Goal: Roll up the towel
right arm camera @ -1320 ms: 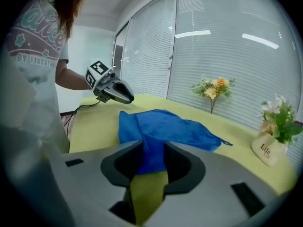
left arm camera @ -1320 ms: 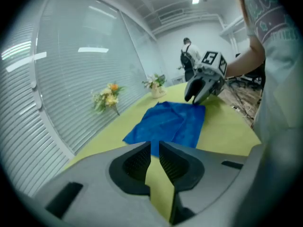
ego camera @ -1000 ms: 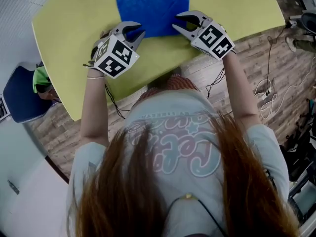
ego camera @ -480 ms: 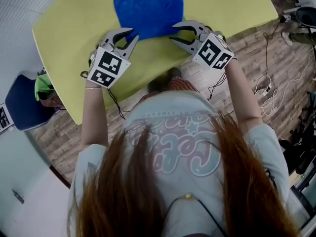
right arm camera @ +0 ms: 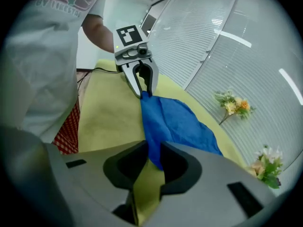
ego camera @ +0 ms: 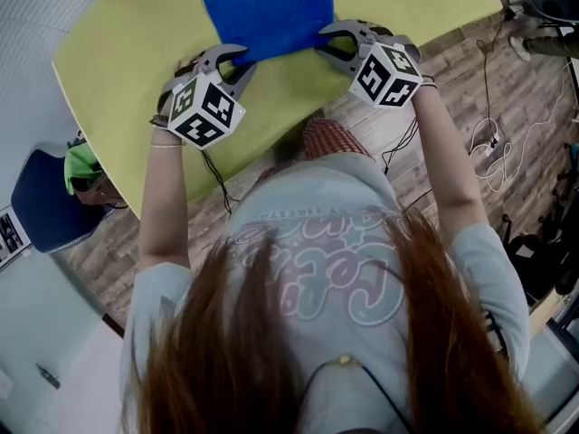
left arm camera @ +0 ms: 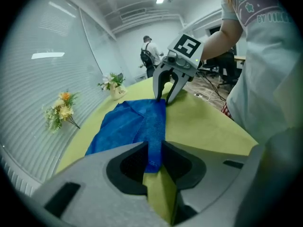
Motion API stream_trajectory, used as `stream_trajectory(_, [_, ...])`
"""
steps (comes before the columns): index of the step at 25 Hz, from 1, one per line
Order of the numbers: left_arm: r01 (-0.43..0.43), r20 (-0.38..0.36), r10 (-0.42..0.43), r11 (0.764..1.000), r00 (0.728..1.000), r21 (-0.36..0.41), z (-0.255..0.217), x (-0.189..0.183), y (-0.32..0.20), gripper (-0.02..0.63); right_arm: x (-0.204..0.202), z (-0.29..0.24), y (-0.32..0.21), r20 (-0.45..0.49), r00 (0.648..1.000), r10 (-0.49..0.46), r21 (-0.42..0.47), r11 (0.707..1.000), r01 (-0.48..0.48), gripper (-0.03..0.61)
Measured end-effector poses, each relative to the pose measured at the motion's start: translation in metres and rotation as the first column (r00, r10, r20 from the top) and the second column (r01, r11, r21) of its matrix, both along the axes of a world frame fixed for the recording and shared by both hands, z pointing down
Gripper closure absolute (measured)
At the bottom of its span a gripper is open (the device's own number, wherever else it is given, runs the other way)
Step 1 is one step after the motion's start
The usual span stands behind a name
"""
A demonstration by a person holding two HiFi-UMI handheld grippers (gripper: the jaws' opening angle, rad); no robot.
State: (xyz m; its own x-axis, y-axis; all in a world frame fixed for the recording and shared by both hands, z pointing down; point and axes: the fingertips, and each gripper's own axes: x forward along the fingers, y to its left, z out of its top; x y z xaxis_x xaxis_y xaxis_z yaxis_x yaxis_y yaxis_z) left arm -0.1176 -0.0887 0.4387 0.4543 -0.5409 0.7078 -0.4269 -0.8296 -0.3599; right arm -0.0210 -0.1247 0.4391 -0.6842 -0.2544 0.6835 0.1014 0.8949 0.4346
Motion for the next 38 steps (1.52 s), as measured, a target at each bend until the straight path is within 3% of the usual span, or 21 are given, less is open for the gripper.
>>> stream_trajectory(4, [-0.040, 0.050, 0.040, 0.999, 0.998, -0.015, -0.001, -0.003, 0.005, 0.544, 0.000, 0.002, 0.000, -0.013, 0.999, -0.046, 0.078, 0.996, 0.046, 0.499])
stream_trajectory(7, [-0.057, 0.076, 0.063, 0.996, 0.995, -0.070, 0.005, -0.003, 0.010, 0.538, 0.002, 0.002, -0.001, 0.004, 0.998, -0.058, 0.083, 0.995, 0.057, 0.513])
stream_trajectory(12, [-0.036, 0.010, 0.038, 0.986, 0.999, -0.161, 0.007, -0.008, 0.005, 0.500, 0.001, 0.002, -0.002, 0.072, 0.995, -0.073, 0.090, 0.994, 0.067, 0.541])
stream_trajectory(13, [-0.032, -0.002, 0.032, 0.983, 0.999, -0.179, 0.007, -0.008, 0.006, 0.507, 0.001, 0.002, -0.002, 0.072, 0.994, -0.078, 0.094, 0.993, 0.071, 0.545])
stream_trajectory(15, [-0.013, -0.010, 0.011, 0.984, 1.000, -0.180, 0.008, -0.009, 0.005, 0.586, 0.002, 0.002, -0.002, 0.073, 0.994, -0.082, 0.086, 0.993, 0.076, 0.549])
stream_trajectory(19, [0.022, -0.015, -0.024, 0.990, 1.000, -0.141, 0.003, -0.013, 0.006, 0.586, 0.005, -0.002, 0.003, 0.113, 0.992, -0.051, -0.004, 0.999, 0.052, 0.552])
stream_trajectory(23, [0.044, -0.019, -0.047, 0.993, 0.999, -0.106, -0.003, -0.011, 0.013, 0.586, 0.010, -0.003, 0.012, 0.123, 0.992, -0.032, -0.008, 0.999, 0.033, 0.554])
stream_trajectory(30, [0.065, -0.090, -0.079, 0.988, 0.993, -0.143, -0.001, -0.008, 0.038, 0.586, 0.018, -0.006, 0.040, 0.158, 0.987, 0.030, -0.140, 0.990, -0.008, 0.554])
stream_trajectory(35, [0.074, -0.099, -0.094, 0.979, 0.991, -0.190, -0.006, -0.012, 0.035, 0.586, 0.018, -0.010, 0.038, 0.174, 0.974, 0.147, -0.351, 0.933, -0.078, 0.554])
stream_trajectory(38, [0.074, -0.095, -0.098, 0.972, 0.991, -0.225, -0.004, -0.010, 0.029, 0.586, 0.017, -0.008, 0.032, 0.135, 0.977, 0.162, -0.423, 0.901, -0.091, 0.554])
